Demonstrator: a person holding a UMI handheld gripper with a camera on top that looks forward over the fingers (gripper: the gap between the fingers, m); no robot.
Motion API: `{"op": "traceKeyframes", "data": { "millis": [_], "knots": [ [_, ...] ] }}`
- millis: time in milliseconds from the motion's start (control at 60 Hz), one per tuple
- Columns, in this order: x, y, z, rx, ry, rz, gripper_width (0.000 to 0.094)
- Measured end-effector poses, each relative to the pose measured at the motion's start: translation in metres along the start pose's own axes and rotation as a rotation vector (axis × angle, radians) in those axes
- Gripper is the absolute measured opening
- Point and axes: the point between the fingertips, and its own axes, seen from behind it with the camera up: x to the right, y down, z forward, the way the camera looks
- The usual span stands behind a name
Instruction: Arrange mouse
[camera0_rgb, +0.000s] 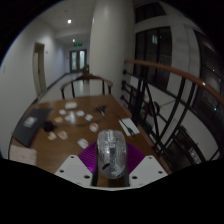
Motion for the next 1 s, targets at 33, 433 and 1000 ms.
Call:
{"op": "traceKeyframes", "data": {
  "millis": [33, 433, 1000],
  "knots": [
    [-0.017, -0.016, -0.024, 0.040, -0.007, 0.005, 0.0362],
    [-0.336, 0.066, -0.135, -0.036, -0.298, -0.118, 0.0363],
    [-0.377, 0.143, -0.168, -0.141, -0.323, -0.127, 0.0854]
  ]
}}
